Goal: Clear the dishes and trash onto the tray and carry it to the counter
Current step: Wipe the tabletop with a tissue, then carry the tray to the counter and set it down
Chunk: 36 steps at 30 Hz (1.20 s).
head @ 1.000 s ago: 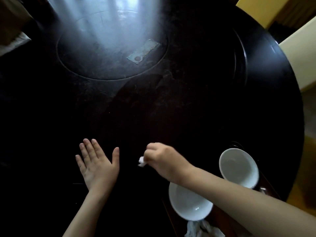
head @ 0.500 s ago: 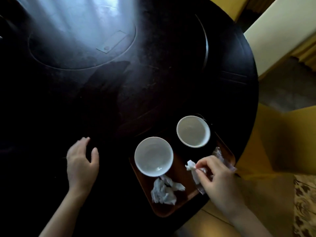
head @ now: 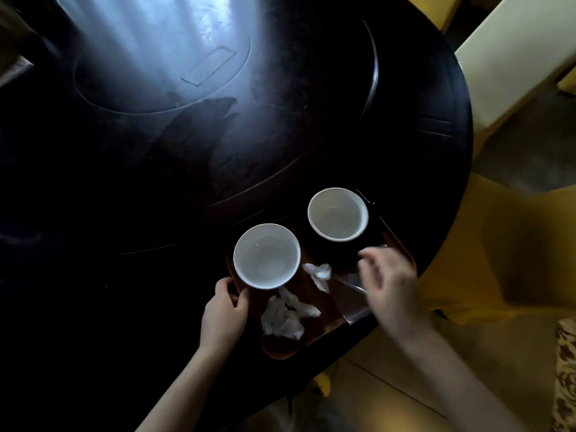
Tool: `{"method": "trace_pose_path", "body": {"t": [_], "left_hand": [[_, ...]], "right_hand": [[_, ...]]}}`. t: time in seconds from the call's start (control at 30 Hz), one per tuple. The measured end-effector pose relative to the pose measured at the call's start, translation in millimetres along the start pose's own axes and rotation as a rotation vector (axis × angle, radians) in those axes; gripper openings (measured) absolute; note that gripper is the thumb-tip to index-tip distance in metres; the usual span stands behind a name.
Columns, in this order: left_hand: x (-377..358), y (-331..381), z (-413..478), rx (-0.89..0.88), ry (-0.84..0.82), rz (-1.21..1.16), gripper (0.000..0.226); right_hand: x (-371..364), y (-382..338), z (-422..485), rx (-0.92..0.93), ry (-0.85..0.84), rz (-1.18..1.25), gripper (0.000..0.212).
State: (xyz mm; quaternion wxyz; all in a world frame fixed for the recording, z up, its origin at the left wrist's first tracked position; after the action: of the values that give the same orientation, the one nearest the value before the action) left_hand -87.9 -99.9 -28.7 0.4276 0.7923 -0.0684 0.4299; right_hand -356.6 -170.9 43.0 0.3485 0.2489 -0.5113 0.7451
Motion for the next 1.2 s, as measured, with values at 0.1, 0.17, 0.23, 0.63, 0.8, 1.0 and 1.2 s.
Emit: {"method": "trace_pose_path", "body": {"t": [0.1, 0.17, 0.23, 0.63, 0.8, 1.0, 1.2], "left_hand": [[-3, -2, 6, -0.003, 0.036, 0.055, 0.027], [-5, -3, 10, 0.009, 0.054, 0.096, 0.023], [-8, -4, 15, 0.026, 0.059, 0.147, 0.022], [-6, 8, 14, -0.073, 0.22, 0.243, 0.023], [-1, 6, 1, -0.096, 0.29, 0.15, 0.022], [1, 1, -6, 0.003, 0.328, -0.103, 0.018], [2, 8, -5, -0.019, 0.365, -0.198, 0.018]], "right_hand": [[17, 67, 31, -0.204, 0.082, -0.113, 0.019], [6, 101, 39, -0.309, -0.047, -0.134, 0.02], [-12, 115, 42, -0.301, -0.221, -0.197, 0.026], [-29, 109, 50, -0.035, -0.157, -0.379, 0.023], [-26, 108, 35, 0.012, -0.075, -0.363, 0.021], [-20, 107, 18, -0.046, -0.011, -0.23, 0.022], [-5, 108, -10, -0.159, 0.005, -0.025, 0.022]]}}
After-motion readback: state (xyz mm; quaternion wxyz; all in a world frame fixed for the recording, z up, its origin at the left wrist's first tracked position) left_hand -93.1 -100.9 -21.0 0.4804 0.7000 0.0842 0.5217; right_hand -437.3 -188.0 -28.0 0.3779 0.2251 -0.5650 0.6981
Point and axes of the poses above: each hand's wrist, its own z-axis towards the middle knuckle, its own x-axis out of the back of the hand, y = z × x, the point moved 6 cm from there along z, towards the middle knuckle, and after that the axes turned 12 degrees about y, right-handed, at the moved point
